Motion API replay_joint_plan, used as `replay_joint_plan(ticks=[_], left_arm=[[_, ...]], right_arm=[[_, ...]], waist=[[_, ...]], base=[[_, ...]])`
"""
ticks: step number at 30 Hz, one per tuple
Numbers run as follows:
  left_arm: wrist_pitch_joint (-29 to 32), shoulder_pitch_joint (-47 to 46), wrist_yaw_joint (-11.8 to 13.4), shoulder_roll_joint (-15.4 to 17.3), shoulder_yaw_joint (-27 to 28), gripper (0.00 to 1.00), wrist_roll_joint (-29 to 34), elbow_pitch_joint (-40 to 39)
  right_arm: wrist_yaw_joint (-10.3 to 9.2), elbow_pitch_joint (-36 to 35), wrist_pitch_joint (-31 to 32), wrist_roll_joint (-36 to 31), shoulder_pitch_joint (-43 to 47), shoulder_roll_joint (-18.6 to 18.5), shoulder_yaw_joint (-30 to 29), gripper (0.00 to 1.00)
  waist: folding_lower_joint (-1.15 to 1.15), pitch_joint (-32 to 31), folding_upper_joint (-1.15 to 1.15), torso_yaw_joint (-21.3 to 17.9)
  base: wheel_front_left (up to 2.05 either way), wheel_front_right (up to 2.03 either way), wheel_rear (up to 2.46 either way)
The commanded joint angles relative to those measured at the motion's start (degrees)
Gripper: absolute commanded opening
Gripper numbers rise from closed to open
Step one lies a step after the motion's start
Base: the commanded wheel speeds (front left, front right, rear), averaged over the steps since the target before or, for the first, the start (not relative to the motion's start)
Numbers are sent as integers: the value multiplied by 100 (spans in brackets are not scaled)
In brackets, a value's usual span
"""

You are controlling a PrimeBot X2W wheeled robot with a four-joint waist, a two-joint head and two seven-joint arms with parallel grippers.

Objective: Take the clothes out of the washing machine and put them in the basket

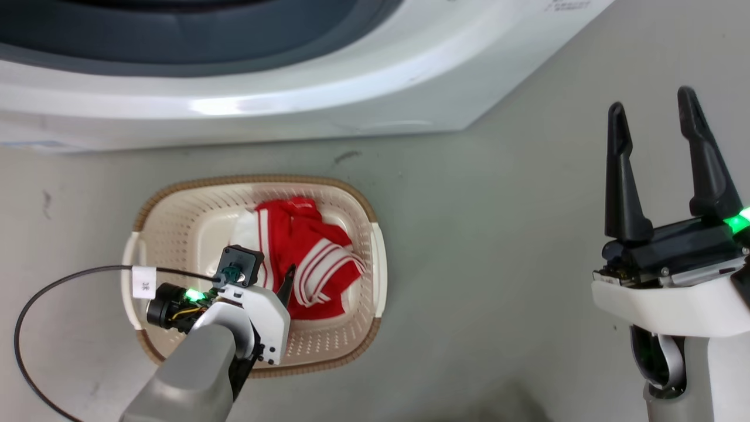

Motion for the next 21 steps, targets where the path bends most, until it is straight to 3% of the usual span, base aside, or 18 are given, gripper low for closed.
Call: replay_joint_plan(ticks=[1, 10, 21], left_arm=[[-17, 246, 86, 72, 110, 100, 62, -215], [-21, 1186, 538, 168, 1067, 100, 530, -1880], [-21, 2398, 852, -81, 2367, 100, 1160, -3531]], right_arm=[[-4, 27, -11, -38, 93, 6, -1, 100], [-4, 164, -11, -53, 507, 6, 0, 100], [-4, 296, -11, -37, 973, 6, -1, 100]], waist=[[0, -347, 0, 152], [0, -1162, 0, 335], [0, -1949, 0, 431]], base=[[0, 0, 0], [0, 0, 0], [0, 0, 0]])
